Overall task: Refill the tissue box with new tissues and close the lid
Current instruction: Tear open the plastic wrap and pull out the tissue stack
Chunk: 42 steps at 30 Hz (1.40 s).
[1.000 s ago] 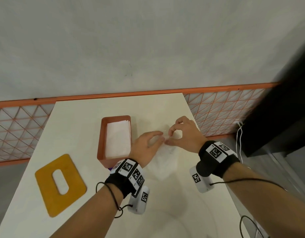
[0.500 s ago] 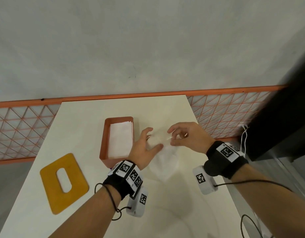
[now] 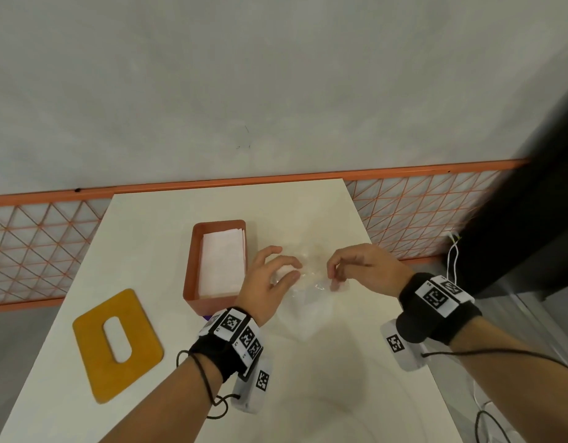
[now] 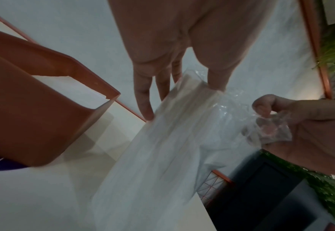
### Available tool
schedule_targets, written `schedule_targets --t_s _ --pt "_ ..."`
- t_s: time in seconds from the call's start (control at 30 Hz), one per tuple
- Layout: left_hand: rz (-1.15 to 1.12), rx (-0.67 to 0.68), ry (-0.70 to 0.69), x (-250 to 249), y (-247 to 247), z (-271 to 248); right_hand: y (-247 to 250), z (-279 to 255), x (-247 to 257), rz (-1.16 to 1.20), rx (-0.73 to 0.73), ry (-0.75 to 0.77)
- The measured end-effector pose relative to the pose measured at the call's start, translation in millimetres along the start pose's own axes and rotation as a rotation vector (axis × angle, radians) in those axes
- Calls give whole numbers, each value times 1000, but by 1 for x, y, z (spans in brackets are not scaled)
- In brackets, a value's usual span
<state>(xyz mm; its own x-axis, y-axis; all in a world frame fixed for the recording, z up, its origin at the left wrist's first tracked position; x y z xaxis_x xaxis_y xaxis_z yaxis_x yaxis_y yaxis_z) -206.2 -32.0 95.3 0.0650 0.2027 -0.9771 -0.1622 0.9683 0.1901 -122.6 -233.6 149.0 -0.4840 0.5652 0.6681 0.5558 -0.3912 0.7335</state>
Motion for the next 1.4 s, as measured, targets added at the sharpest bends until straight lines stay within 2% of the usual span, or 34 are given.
schedule_targets --t_s 0.13,0.23,0.37,0.47,0.53,0.63,0.73,0.8,0.87,1.0,1.13,1.27,1.4 --pt "27 64 47 0 0 2 -2 5 8 -313 -103 76" --pt "-67 58 84 0 3 3 -4 9 10 -316 -111 60" --pt "-187 -6 52 -4 3 -1 -7 16 12 -376 -173 22" --pt "-65 30 10 -3 1 -5 -7 20 9 -384 -300 -34" --pt "-17 70 8 0 1 -6 -5 21 7 -399 -378 8" --pt "3 83 41 3 2 -4 -8 20 11 -359 -296 64" --pt "-39 83 91 1 2 -2 -14 17 17 -423 -196 82" --pt "-80 104 135 -2 4 -1 -13 18 17 -440 -250 91" --pt "-28 133 121 -6 7 1 -11 21 14 -423 -344 76" --pt "47 103 71 -15 13 4 -4 25 5 -367 -470 -81" --pt "80 98 0 -19 18 0 1 28 -3 -325 -415 -260" --pt "149 145 -77 -26 18 -8 4 25 -3 -396 -268 -364" --pt "72 263 -71 -36 19 -16 4 23 -1 -523 -132 -355"
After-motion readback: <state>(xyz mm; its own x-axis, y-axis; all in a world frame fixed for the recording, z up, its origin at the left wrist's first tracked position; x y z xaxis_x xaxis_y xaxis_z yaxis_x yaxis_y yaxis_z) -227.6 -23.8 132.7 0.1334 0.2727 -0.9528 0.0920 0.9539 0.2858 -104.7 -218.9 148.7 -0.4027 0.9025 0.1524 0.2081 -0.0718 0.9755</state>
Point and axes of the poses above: each hand's wrist, its own z-axis towards the middle knuckle, its own y-axis out of the back of the hand, x = y × z, the point moved 2 cm from there along z, towards the middle knuckle, and after that the axes turned 15 degrees about -z, right-handed, at the moved point
